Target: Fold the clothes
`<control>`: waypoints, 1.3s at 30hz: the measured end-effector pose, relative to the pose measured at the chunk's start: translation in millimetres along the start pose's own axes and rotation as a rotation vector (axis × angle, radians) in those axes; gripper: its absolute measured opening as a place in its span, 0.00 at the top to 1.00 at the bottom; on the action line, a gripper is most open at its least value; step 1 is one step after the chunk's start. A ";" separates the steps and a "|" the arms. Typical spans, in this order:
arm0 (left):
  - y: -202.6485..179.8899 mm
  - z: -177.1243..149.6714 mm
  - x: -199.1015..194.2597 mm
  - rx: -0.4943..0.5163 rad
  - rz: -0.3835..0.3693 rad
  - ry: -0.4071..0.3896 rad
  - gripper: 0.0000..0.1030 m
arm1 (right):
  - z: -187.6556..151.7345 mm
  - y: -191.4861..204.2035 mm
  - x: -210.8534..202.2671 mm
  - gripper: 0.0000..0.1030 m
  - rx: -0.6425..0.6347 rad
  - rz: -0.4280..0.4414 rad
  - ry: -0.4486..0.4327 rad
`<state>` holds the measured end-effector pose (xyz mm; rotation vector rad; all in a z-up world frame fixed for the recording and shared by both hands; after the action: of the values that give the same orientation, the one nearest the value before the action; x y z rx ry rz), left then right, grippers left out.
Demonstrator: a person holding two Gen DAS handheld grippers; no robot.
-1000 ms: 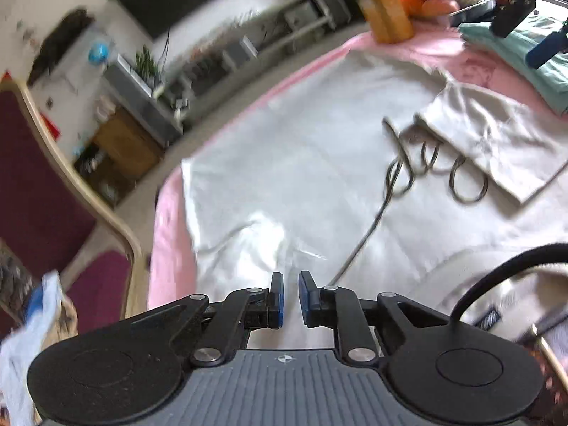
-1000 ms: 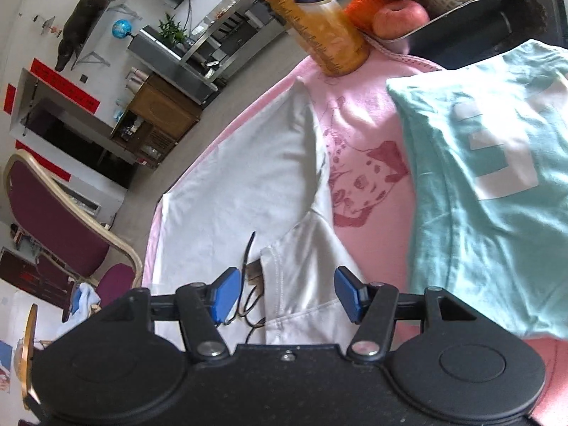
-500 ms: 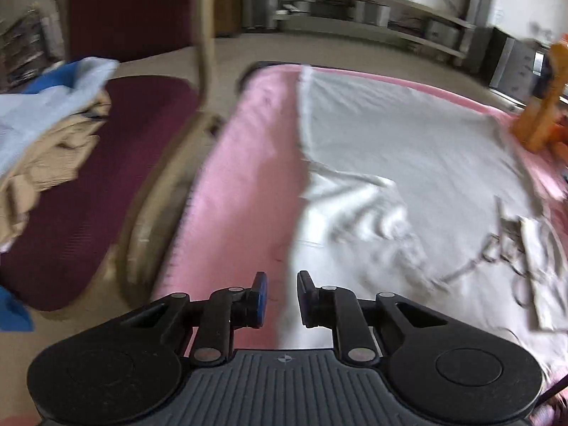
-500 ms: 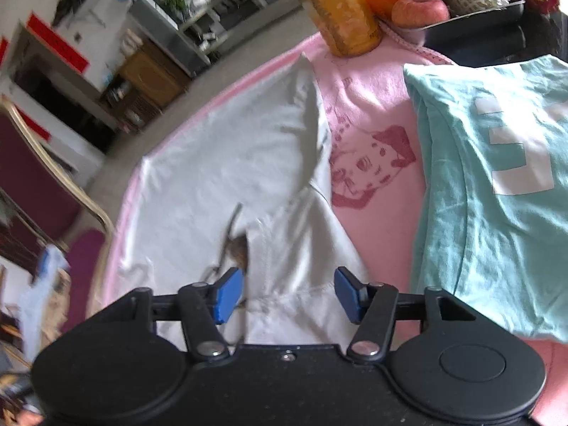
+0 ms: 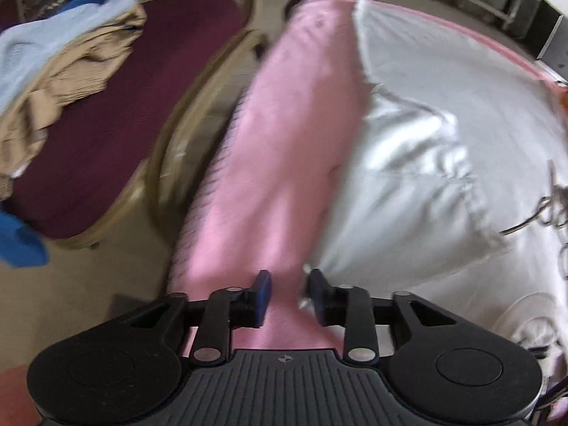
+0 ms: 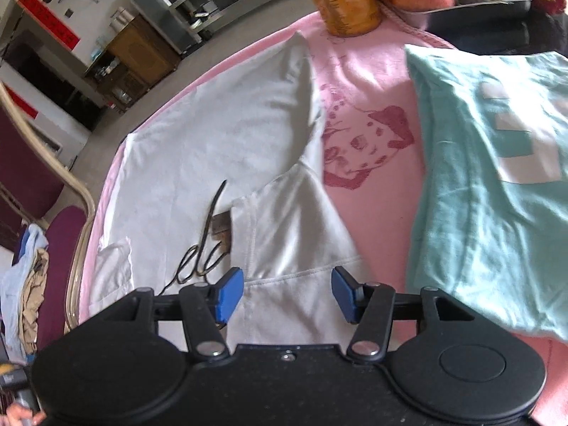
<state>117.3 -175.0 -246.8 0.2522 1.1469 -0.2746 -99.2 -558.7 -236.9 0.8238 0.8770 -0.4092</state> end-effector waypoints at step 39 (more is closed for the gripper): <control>-68.6 86.3 39.9 0.041 -0.246 -0.139 0.76 | 19.4 17.8 36.5 0.86 -0.165 -0.119 -0.082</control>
<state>183.3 -271.7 -253.7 0.1256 1.0350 -0.5252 -56.6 -562.2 -251.0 0.6007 0.8739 -0.4650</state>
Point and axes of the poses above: each gripper's, at about its wrist camera, not at the fingertips, and x roughly the way its jaws point, y to its left, z to its top, the point moved 5 cm from there along x, roughly the way its jaws point, and after that the axes turned 2 degrees about y, right-handed, at the moved point
